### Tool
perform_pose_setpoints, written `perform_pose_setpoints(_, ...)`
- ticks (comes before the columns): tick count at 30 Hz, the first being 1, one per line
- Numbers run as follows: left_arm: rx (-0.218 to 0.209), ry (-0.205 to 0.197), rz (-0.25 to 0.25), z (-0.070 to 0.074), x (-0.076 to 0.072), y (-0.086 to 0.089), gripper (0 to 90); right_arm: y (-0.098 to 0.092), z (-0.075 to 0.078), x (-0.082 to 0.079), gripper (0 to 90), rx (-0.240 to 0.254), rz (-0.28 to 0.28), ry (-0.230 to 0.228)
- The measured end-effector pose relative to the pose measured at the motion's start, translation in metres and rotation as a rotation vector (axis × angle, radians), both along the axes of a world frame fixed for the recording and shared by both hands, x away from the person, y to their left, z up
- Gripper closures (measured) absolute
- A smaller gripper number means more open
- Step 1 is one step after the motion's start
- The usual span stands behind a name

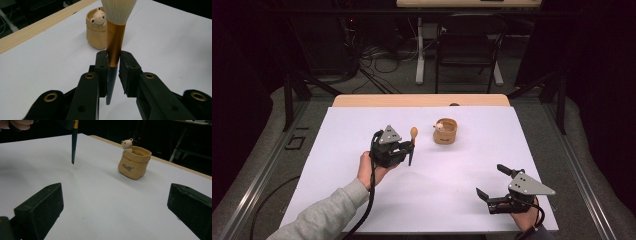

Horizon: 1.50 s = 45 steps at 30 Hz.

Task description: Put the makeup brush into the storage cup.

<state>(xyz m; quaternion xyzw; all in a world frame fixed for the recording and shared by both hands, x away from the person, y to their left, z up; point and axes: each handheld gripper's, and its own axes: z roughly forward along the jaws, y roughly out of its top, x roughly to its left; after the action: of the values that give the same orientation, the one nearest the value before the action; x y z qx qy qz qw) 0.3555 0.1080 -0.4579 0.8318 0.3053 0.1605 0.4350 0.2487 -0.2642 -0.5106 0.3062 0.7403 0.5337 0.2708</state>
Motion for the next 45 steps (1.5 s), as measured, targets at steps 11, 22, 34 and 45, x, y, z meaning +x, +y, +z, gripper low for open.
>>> perform_pose_setpoints(11, -0.022, -0.045, -0.038, -0.003, -0.007, -0.006, 77.8, 0.006, -0.001, 0.006, 0.0, 0.004, 0.013, 0.018)
perform_pose_setpoints(22, -0.04, -0.062, -0.078, -0.006, -0.011, -0.014, 77.8, 0.012, 0.003, 0.018, 0.0, 0.048, 0.033, 0.057)
perform_pose_setpoints(34, -0.067, -0.065, -0.094, -0.007, -0.014, -0.016, 77.8, 0.029, 0.017, 0.036, 0.0, 0.052, 0.089, 0.045)
perform_pose_setpoints(45, -0.071, -0.058, -0.103, -0.009, -0.014, -0.021, 77.8, 0.042, 0.03, 0.052, 0.0, 0.076, 0.121, 0.047)
